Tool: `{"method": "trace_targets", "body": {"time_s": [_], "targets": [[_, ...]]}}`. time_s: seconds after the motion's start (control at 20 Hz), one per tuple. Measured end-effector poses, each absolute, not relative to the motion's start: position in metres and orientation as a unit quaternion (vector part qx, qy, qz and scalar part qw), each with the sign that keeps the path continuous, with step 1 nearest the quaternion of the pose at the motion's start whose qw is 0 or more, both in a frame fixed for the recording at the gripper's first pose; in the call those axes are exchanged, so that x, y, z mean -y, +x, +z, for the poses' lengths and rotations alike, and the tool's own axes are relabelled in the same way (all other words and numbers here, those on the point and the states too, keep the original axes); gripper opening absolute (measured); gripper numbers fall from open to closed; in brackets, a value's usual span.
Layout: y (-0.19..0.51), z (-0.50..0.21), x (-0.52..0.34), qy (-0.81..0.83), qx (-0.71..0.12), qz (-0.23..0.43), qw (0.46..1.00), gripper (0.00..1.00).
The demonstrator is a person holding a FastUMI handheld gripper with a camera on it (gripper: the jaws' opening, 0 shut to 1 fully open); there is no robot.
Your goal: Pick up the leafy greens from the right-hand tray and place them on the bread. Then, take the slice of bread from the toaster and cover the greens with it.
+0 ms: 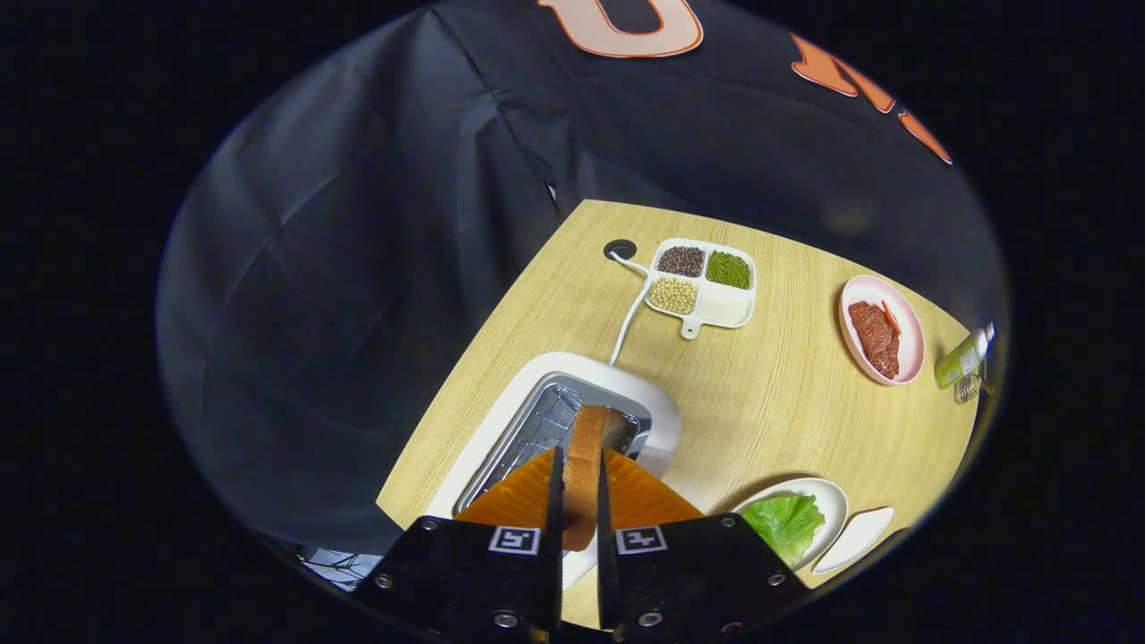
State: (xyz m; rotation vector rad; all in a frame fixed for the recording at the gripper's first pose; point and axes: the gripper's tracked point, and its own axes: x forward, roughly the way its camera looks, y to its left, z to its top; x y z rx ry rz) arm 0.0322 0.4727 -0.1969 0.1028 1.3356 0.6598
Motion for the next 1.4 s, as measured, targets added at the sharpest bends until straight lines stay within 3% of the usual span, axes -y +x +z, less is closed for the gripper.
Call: {"method": "trace_targets", "body": {"time_s": [0.7,1.4], "targets": [[0.03,-0.132,-0.427,0.119,-0.535,0.34,0.764,0.16],[0.009,-0.156,-0.337,0.177,-0.538,0.315,0.761,0.16]]}}
